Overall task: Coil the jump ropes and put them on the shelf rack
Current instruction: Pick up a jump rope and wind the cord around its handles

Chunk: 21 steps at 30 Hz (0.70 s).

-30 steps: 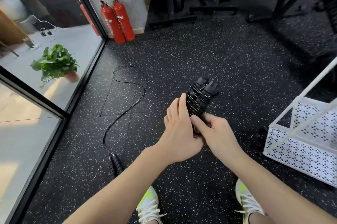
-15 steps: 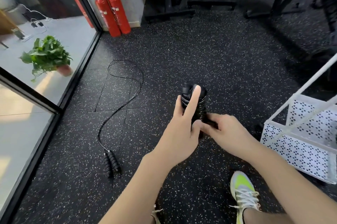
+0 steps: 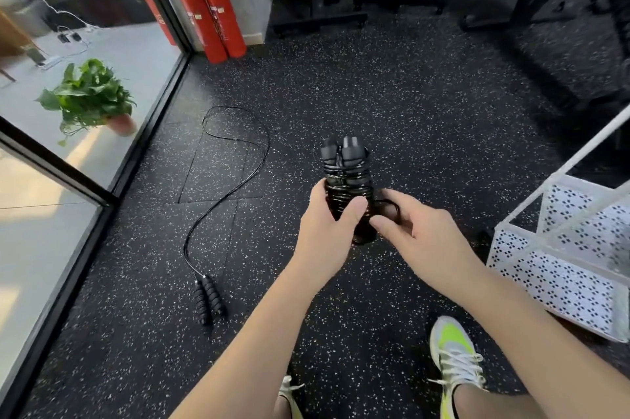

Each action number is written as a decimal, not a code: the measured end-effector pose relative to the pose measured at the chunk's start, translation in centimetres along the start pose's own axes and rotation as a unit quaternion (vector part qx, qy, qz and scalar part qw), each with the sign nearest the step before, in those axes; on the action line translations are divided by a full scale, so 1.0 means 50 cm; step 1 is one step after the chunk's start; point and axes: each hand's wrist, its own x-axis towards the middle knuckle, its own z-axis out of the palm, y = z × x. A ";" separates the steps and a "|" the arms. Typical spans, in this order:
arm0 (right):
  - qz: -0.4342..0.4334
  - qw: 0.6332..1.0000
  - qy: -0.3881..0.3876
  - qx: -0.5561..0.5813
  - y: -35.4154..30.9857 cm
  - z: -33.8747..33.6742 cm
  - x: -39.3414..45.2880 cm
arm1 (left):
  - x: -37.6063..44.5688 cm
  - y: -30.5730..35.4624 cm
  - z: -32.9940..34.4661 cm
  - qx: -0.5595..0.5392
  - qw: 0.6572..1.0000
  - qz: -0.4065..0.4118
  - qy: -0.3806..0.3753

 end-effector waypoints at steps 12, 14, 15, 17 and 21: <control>-0.070 0.996 -0.027 0.055 -0.019 -0.015 -0.016 | 0.025 0.005 -0.046 -0.264 0.962 -0.041 -0.059; -0.091 0.994 -0.014 0.060 -0.027 -0.019 -0.016 | 0.022 0.011 -0.049 -0.297 0.952 -0.044 -0.061; -0.104 0.993 -0.002 0.052 -0.034 -0.020 -0.014 | 0.020 0.015 -0.050 -0.312 0.947 -0.046 -0.066; -0.117 0.991 0.036 0.052 -0.037 -0.019 -0.005 | 0.015 0.024 -0.047 -0.337 0.937 -0.057 -0.076; -0.103 0.987 0.109 0.055 -0.034 -0.017 0.010 | 0.012 0.029 -0.037 -0.356 0.929 -0.068 -0.072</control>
